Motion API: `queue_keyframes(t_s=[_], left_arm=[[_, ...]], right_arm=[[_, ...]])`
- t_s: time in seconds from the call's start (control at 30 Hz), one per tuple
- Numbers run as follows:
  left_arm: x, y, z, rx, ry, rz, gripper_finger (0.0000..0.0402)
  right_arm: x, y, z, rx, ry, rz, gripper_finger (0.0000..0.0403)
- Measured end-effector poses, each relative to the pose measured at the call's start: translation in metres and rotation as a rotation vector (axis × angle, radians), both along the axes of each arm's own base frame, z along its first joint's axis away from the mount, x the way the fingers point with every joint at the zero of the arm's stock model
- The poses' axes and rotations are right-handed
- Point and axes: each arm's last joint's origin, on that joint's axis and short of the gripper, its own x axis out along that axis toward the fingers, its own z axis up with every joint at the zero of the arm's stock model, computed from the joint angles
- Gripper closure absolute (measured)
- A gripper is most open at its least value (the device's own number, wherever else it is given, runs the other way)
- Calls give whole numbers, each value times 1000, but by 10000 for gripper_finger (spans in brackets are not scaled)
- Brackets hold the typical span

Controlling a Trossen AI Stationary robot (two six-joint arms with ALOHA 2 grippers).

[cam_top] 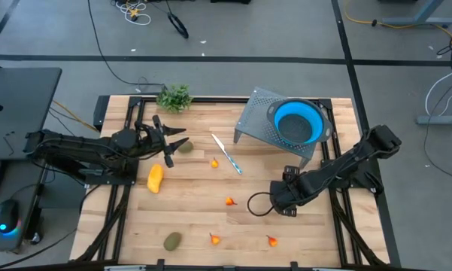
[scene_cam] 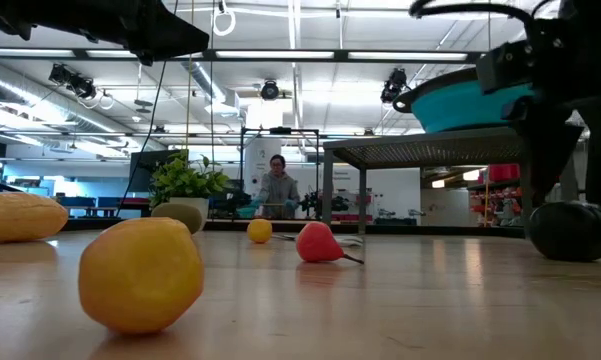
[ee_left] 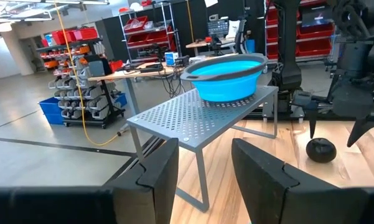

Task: Pick & Place Fruit
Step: Put the plum into the blue strainer bowl on the shelf

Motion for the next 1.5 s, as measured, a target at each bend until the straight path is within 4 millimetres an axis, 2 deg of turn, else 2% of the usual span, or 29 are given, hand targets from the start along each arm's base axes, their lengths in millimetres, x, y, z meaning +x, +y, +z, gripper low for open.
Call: queue_keyframes(t_s=[0.4,0.63,1.13,1.33,1.5], left_arm=[[0,0,0,0,1,0,242],[0,0,0,1,2,0,241],[0,0,-1,1,5,0,244],[0,0,-1,1,5,0,242],[0,0,-1,1,5,0,244]], right_arm=[[-6,-5,-24,-9,-39,-20,55],[-9,-6,-27,-17,-32,-35,56],[-9,-6,-27,-14,-31,-35,113],[-4,-3,-14,-4,-41,-35,118],[6,2,24,13,-73,-37,119]])
